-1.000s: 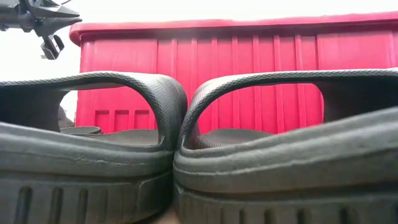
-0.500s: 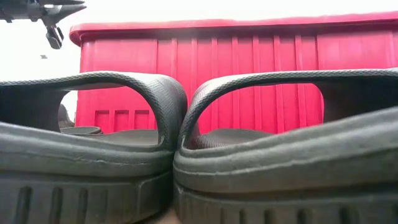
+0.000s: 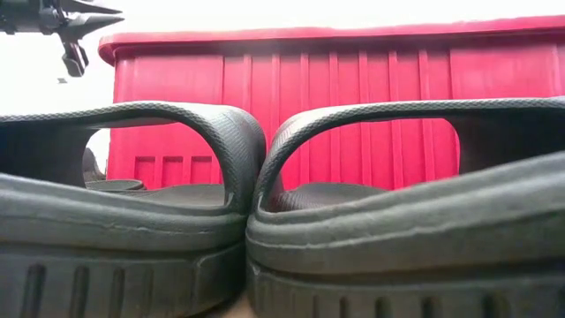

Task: Pick and place slides into bin
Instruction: Put the black slide into the red bin

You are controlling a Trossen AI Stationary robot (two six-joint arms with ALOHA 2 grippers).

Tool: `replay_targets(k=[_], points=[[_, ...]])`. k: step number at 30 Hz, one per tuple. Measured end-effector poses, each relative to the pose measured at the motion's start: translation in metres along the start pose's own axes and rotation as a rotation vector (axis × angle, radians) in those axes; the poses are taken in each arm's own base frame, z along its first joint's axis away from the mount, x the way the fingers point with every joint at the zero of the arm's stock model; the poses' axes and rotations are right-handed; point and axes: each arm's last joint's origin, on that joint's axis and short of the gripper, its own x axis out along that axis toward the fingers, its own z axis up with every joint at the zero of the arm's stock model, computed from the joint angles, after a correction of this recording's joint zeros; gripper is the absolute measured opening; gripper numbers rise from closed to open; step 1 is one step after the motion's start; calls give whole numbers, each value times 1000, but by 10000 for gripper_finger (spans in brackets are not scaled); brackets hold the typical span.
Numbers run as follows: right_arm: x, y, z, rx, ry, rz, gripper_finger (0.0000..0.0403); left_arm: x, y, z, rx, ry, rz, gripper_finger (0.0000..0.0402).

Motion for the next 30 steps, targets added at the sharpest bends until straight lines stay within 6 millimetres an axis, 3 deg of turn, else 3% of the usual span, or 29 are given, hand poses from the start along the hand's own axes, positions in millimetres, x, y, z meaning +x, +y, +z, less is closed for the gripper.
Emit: replay_targets(k=[10,16,24,30], points=[[44,-1,24,84,-27,-13,0,0,0,-4,68,63,-35,31],[69,-8,20,161,95,-71,9,-1,4,-10,81,140,-30,31],[86,-10,19,90,151,-41,89,-1,4,-11,87,162,-34,31],[107,-20,1,210,122,-27,150,-1,4,-11,86,173,-47,31]])
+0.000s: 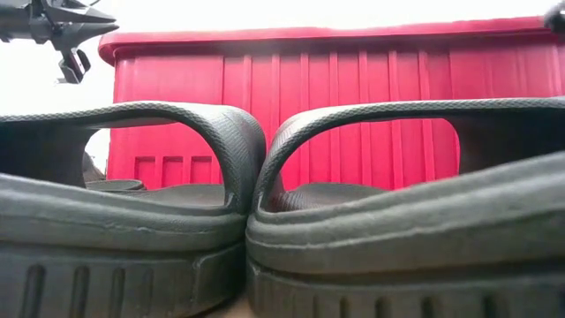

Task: Pick and place slides into bin
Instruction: Put the black slide into the red bin

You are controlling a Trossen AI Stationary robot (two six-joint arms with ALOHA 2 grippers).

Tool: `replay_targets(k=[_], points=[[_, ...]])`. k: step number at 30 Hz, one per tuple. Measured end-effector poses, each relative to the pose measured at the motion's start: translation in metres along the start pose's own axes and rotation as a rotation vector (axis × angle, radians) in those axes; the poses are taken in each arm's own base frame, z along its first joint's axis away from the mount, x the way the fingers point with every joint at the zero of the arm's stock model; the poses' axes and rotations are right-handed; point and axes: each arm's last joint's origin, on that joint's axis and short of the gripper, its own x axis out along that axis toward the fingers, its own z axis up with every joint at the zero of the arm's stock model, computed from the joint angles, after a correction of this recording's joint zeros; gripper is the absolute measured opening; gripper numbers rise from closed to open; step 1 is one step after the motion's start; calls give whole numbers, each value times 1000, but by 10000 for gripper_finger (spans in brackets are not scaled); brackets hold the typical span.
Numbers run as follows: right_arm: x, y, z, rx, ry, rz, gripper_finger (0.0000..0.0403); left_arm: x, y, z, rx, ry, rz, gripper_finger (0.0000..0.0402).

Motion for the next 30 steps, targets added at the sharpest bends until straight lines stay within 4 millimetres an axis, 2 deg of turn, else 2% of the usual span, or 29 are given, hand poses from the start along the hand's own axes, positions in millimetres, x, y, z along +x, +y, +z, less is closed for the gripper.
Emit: replay_targets(k=[4,9,16,24,27,30], points=[[12,-11,-15,118,27,-6,191,0,-1,-1,-2,25,-36,31],[25,-18,-28,197,28,101,228,0,-2,-1,-24,41,-59,31],[39,-27,-43,303,43,198,244,0,-2,-1,-38,44,-63,31],[47,-33,-51,363,-16,273,213,0,-2,-1,-38,45,-63,31],[48,-33,-51,364,-25,267,184,0,-2,-1,-34,46,-63,31],[47,-33,-50,340,-41,277,136,0,-2,-1,-25,45,-63,31]])
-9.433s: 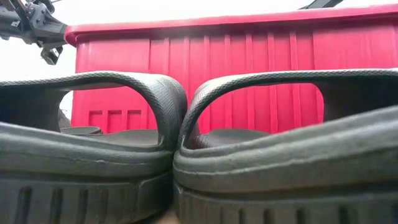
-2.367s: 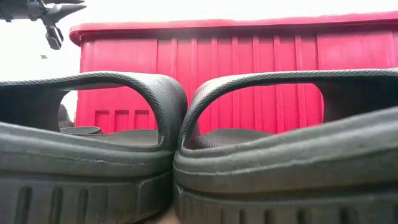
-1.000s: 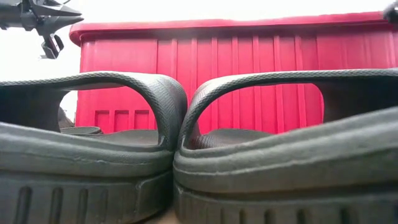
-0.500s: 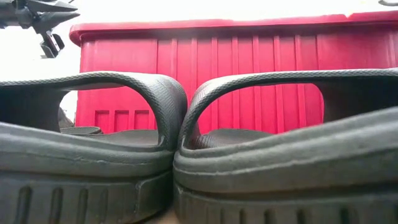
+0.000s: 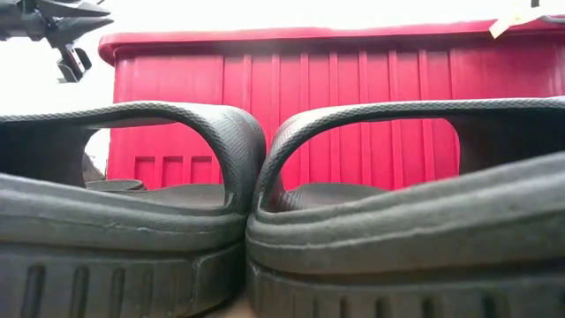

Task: Pick and place slides into bin
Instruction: Put the black slide into the red bin

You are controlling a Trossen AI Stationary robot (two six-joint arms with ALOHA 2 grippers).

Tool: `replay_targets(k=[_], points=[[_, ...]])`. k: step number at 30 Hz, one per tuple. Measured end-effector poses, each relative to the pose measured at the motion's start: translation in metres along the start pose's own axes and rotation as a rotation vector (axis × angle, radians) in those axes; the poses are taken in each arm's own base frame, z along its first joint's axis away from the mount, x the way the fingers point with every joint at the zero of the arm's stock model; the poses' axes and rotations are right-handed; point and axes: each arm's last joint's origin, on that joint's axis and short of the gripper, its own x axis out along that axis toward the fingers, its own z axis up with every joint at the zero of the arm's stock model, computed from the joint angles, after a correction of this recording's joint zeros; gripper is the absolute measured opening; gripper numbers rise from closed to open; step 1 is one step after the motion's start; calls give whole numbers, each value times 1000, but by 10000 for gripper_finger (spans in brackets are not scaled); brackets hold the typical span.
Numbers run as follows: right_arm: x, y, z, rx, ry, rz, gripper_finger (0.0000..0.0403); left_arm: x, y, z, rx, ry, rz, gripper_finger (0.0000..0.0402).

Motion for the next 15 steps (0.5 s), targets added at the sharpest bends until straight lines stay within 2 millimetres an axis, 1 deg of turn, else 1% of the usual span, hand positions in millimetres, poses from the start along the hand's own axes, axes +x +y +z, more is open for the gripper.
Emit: replay_targets(k=[4,5,6,10,15], points=[[0,2,2,-16,-17,24,42,0,1,0,3,-9,15,31],[0,2,2,-16,-15,26,22,0,1,0,4,-9,16,31],[0,2,2,-15,-15,26,13,0,1,0,4,-9,17,31],[0,6,3,-5,-12,74,15,0,1,0,5,-5,19,31],[-3,21,11,-17,-41,251,6,0,1,0,5,-6,19,31]])
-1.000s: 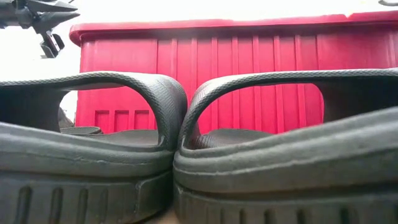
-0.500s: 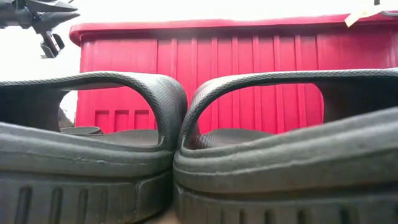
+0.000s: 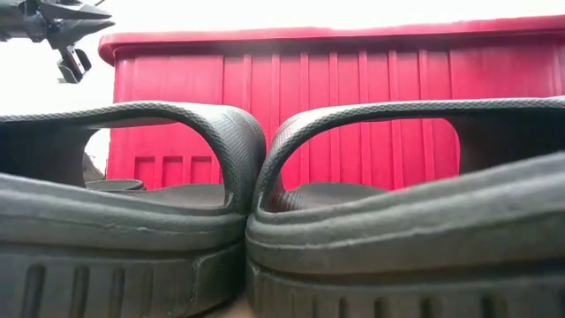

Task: Pick and place slides into bin
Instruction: Put the black slide into the red bin

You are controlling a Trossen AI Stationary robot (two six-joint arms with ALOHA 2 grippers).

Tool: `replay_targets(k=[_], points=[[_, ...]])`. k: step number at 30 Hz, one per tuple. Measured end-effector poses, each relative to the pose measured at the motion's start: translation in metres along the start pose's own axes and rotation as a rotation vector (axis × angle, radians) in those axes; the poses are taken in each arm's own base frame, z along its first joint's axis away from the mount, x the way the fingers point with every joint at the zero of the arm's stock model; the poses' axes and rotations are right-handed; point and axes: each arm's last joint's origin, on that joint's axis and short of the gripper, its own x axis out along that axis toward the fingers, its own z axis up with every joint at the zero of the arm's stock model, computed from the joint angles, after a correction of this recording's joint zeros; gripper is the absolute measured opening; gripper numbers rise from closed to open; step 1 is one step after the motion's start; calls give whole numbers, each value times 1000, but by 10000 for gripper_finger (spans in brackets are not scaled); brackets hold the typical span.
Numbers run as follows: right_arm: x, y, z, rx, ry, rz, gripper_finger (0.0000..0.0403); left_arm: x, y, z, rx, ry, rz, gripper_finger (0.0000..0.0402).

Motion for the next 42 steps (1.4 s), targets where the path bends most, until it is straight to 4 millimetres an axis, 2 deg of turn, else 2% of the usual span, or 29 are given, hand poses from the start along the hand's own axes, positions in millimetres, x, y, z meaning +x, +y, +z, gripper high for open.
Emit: replay_targets(k=[3,7,11,14,19,23,26,30,35,38,42], points=[[-1,13,7,-18,-66,106,5,0,0,0,2,0,0,31],[-1,35,22,-58,-125,144,4,0,0,0,15,1,1,31],[-5,64,41,-125,-120,117,3,0,1,-1,17,8,5,31],[-16,85,58,-158,-102,49,3,0,2,-2,20,22,15,31],[-51,120,88,-202,-75,-73,3,0,3,-4,34,42,29,31],[-90,146,104,-264,-59,-171,3,0,5,-5,44,39,64,31],[-122,158,109,-290,-47,-265,3,0,6,-5,42,28,93,31],[-160,160,108,-342,-23,-480,8,-1,7,-4,29,1,132,31],[-201,142,105,-398,43,-737,3,-1,8,-4,-10,-19,158,31],[-223,129,106,-455,56,-771,3,-1,8,-4,-37,-22,158,31],[-248,120,110,-589,37,-726,2,-1,8,-3,-85,-45,182,31]])
